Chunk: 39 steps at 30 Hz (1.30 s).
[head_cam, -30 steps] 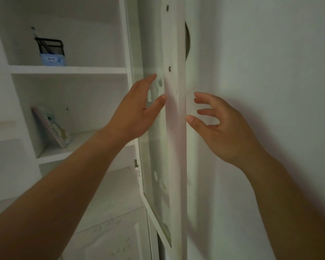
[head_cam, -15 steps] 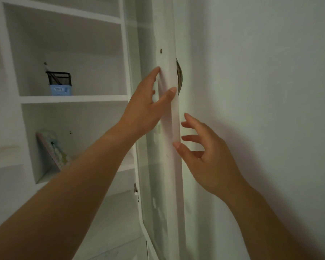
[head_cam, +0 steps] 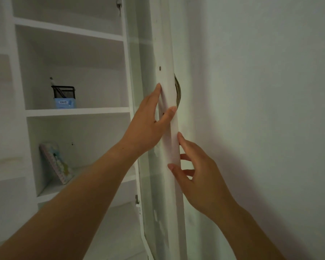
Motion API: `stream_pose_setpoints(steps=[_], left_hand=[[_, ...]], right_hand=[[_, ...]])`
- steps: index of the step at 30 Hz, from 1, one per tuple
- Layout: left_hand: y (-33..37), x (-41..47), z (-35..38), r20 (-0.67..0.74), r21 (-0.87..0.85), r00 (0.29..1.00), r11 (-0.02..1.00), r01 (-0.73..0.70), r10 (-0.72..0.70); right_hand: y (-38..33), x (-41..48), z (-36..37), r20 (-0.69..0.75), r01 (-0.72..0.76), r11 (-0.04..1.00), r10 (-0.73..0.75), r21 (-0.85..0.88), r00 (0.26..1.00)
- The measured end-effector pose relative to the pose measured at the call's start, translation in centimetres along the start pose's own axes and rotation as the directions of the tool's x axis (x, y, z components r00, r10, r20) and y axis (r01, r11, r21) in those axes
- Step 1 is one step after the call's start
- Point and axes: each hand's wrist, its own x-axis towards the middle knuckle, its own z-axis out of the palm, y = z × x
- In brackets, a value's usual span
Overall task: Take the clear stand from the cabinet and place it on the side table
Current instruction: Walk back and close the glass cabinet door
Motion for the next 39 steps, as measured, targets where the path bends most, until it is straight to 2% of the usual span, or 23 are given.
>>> stream_pose_setpoints(steps=[12, 21, 32, 39], left_hand=[[-1.7, -1.8, -4.0, 0.033, -0.202, 0.999, 0.979, 0.010, -0.003], [-4.3, -3.0, -8.1, 0.057, -0.242, 0.998, 0.970, -0.006, 0.020], [-9.0, -3.8, -14.0, 0.037, -0.156, 0.989, 0.979, -0.133, 0.140], [-12.2, -4.2, -17.4, 0.031, -0.158, 0.984, 0.972, -0.171, 0.178]], right_hand=[[-2.1, -0.9, 3.4, 0.044, 0.061, 0.998, -0.060, -0.014, 0.997], [-4.0, -1.2, 7.6, 0.048, 0.061, 0.997, -0.064, 0.051, 0.997], [-7.0, -0.8, 14.1, 0.006, 0.056, 0.997, -0.057, 0.062, 0.998], [-8.9, -0.3, 18.1, -0.014, 0.115, 0.993, -0.115, -0.026, 0.993]])
